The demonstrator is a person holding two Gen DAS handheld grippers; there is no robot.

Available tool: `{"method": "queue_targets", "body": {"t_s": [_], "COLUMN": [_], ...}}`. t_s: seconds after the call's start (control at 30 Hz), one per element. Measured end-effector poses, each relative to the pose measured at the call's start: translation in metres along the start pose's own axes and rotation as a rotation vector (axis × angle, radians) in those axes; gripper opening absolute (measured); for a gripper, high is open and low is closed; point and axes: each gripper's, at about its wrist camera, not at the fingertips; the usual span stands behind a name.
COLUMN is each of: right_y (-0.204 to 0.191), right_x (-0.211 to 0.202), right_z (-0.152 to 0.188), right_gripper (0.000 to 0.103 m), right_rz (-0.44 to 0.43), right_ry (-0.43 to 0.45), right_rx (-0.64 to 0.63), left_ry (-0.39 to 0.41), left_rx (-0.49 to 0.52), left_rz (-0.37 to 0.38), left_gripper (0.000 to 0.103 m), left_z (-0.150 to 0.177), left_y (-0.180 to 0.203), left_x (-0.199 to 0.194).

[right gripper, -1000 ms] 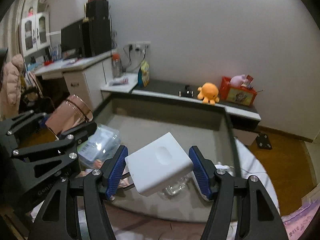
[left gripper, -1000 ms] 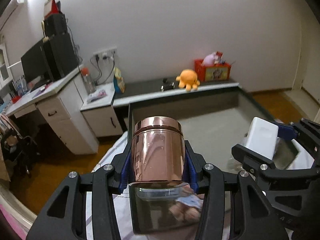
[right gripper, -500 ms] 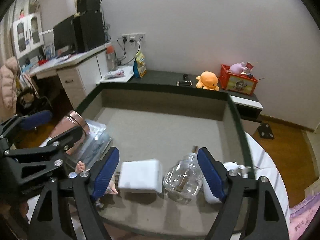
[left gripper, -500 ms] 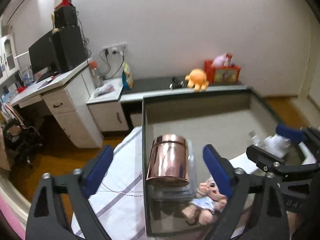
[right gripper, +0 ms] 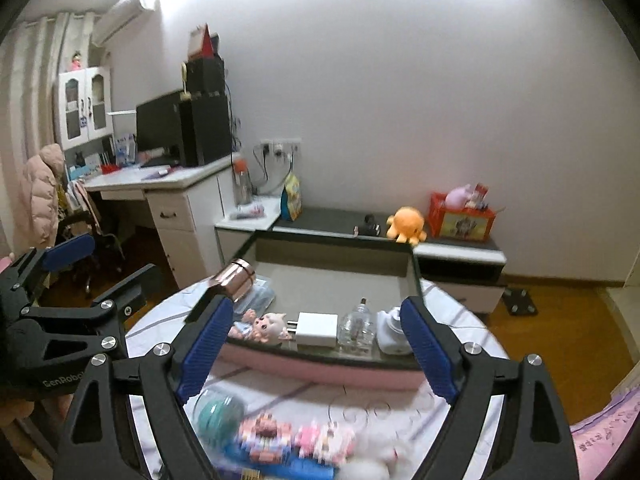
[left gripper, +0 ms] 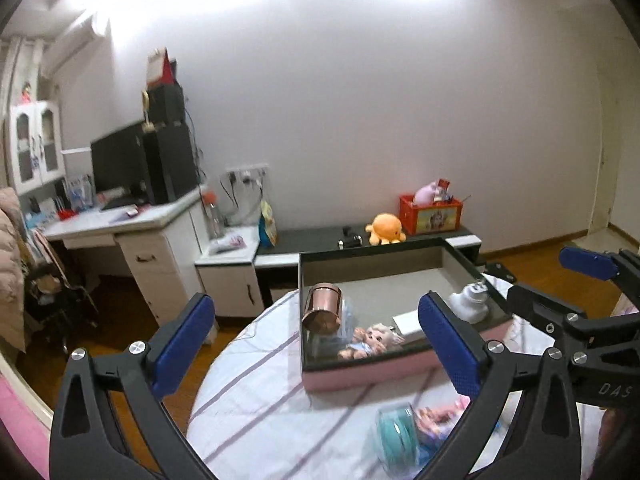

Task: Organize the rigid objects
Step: 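Withdraw both grippers from the pink box back over the bed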

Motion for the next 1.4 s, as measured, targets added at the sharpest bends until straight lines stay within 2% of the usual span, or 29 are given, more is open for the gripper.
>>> {"method": "queue_targets", "body": {"t_s": [0.2, 0.4, 0.53, 0.8, 0.93, 1.07, 1.23, 1.4], "right_y": [-0.011, -0.017, -0.02, -0.012, -0.009, -0.004, 0.005, 0.016], "right_x": [-0.069, -0.12, -0.141, -0.17, -0.171, -0.158, -0.119, -0.076], "right_z": [0.038, 0.074, 0.089, 0.11, 0.118, 0.13, 0.153, 0.177], "right_gripper": [0.087, 0.087, 0.087, 0.087, 0.087, 0.087, 0.087, 0.087], "right_rz": [0.037, 0.087, 0.096, 0.139, 0.147, 0.155, 0.138, 0.125], "right_ry": [0.103, 0.177, 0.199, 0.209, 0.19, 0.14, 0.01, -0.122], "right_rx": [-0.01, -0.01, 0.003, 0.028, 0.029, 0.022, 0.023, 0.03], "left_ry": [0.085, 0.135, 0.144, 0.128, 0.088, -0.006, -0.131, -0.214], "left_rx": [0.005, 0.001, 0.003, 0.006, 0.002, 0.003, -0.028, -0.04], "left_rz": [-0.018, -0.047, -0.035, 0.013, 0.052, 0.097, 0.109, 0.108], "left_gripper": [0.103, 0.103, 0.103, 0.103, 0.103, 0.103, 0.103, 0.103], "left_z": [0.032, 0.058, 0.069, 0.077, 0.087, 0.106, 0.131, 0.151], "left_y": [0.015, 0.028, 0.035, 0.051, 0.057, 0.06, 0.054, 0.05], "left_x": [-0.072, -0.116, -0.136, -0.147, -0.14, -0.122, -0.091, -0.067]}}
Point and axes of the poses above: each gripper's, at about its wrist camera, not at the fingertips, and x roughly the way its jaws point, y to its right, z to its underside, and after that the axes turned 6 degrees about -y, right-handed
